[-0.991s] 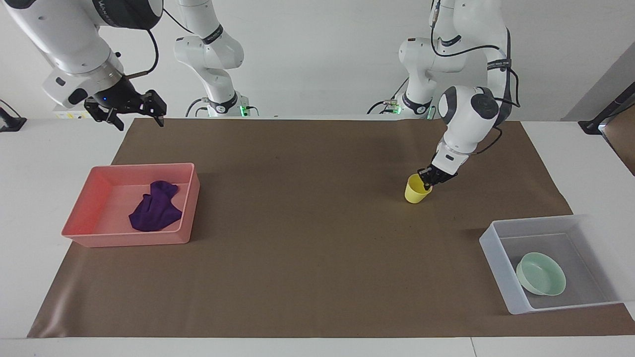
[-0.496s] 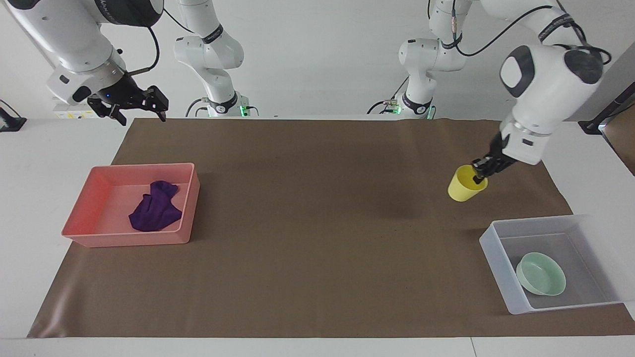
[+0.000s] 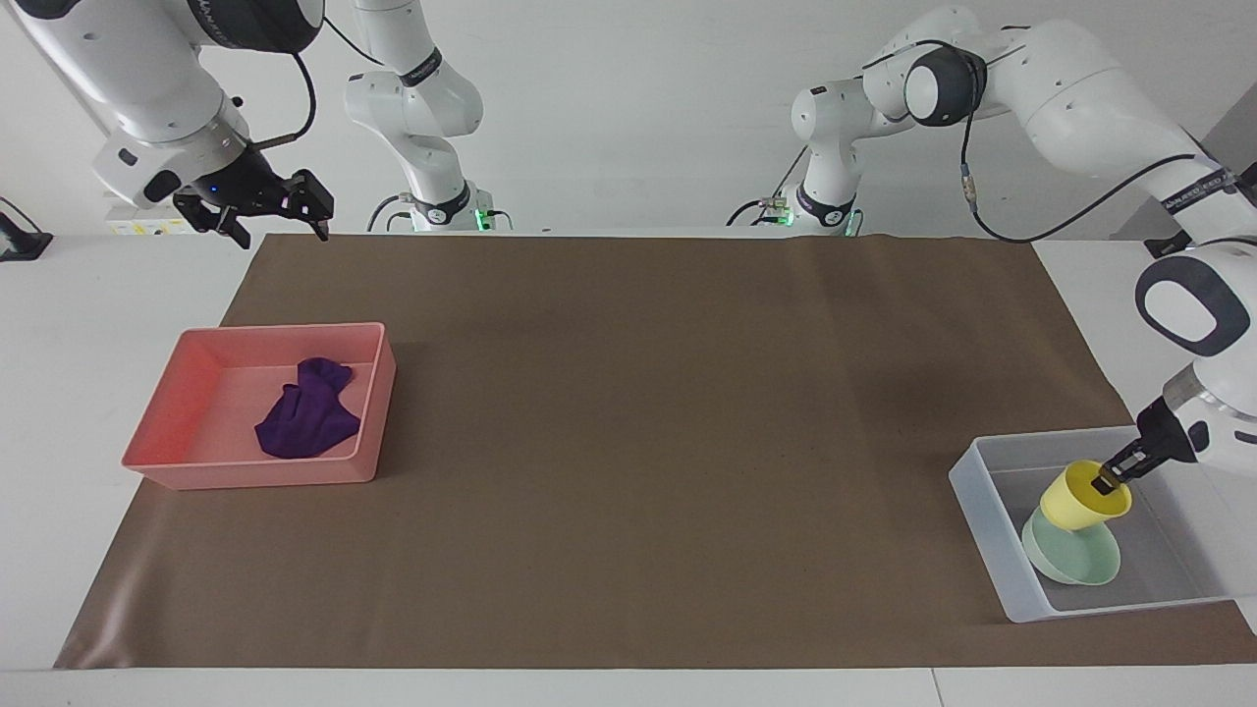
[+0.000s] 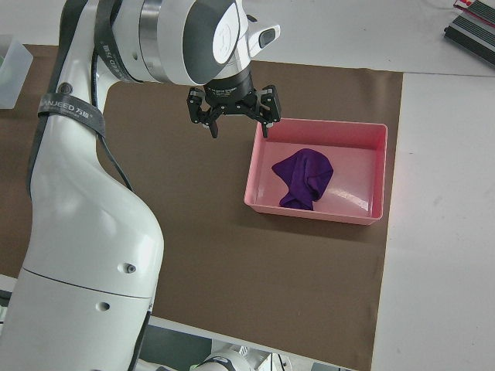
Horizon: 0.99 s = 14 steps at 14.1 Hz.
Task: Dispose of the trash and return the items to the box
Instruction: 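Carry the yellow cup into the white bin with the left gripper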
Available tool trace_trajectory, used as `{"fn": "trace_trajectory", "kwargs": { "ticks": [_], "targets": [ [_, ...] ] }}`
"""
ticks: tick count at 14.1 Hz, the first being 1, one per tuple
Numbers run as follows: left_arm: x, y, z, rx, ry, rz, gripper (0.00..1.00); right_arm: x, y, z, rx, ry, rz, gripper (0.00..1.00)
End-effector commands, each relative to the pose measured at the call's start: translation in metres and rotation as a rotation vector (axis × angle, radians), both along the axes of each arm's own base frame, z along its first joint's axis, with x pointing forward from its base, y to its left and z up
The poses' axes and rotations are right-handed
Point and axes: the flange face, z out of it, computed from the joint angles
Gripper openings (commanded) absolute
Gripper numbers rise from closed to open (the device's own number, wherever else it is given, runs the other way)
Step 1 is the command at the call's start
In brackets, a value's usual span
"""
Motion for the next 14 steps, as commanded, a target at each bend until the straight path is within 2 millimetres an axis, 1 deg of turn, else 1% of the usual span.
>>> {"fn": "trace_trajectory", "kwargs": {
  "ticks": [1, 2, 3, 4, 5, 6, 7, 8, 9, 10, 11, 12, 13, 14],
  "targets": [
    [0.012, -0.004, -0.01, -0.015, -0.021, -0.004, 0.0, -0.006, 0.0, -0.001, 0.0, 0.004, 0.009, 1.0],
    [0.012, -0.003, -0.014, -0.015, -0.025, -0.003, 0.0, -0.007, 0.0, -0.002, 0.0, 0.009, 0.009, 1.0],
    [0.012, 0.004, -0.02, -0.012, -0.032, 0.006, 0.0, -0.007, 0.0, -0.003, 0.001, 0.01, 0.009, 1.0],
    [0.012, 0.005, -0.024, -0.005, -0.047, 0.009, 0.01, -0.007, 0.0, -0.002, 0.0, 0.009, 0.009, 1.0],
    [0.011, 0.008, -0.029, 0.005, -0.064, 0.005, 0.34, -0.007, 0.0, -0.003, 0.0, 0.01, 0.008, 1.0],
    [0.012, 0.008, -0.029, 0.011, -0.084, -0.006, 0.88, -0.006, 0.0, -0.003, -0.001, 0.009, 0.005, 1.0],
    [0.011, 0.007, -0.027, 0.009, -0.079, -0.006, 0.98, -0.007, 0.0, -0.002, -0.001, 0.007, 0.005, 1.0],
    [0.011, 0.007, -0.024, 0.006, -0.081, -0.005, 1.0, -0.006, 0.0, -0.003, -0.001, 0.009, 0.005, 1.0],
    [0.009, 0.009, -0.009, 0.018, -0.098, -0.008, 1.0, -0.007, 0.0, -0.002, -0.001, 0.007, 0.005, 1.0],
    [0.008, 0.003, 0.008, 0.024, -0.117, -0.017, 1.0, -0.007, 0.0, -0.002, -0.001, 0.009, 0.005, 1.0],
    [0.007, -0.01, 0.025, 0.029, -0.139, -0.031, 1.0, -0.007, -0.001, -0.002, -0.001, 0.009, 0.003, 1.0],
    [-0.001, -0.019, 0.051, 0.033, -0.149, -0.047, 1.0, -0.007, -0.001, -0.002, -0.001, 0.009, 0.002, 1.0],
    [-0.023, -0.024, 0.069, 0.044, -0.08, -0.074, 1.0, -0.007, -0.001, -0.002, -0.001, 0.009, 0.002, 1.0],
    [-0.051, -0.04, 0.084, 0.035, -0.006, -0.093, 1.0, -0.007, -0.001, -0.002, -0.001, 0.009, 0.003, 1.0]
  ]
}}
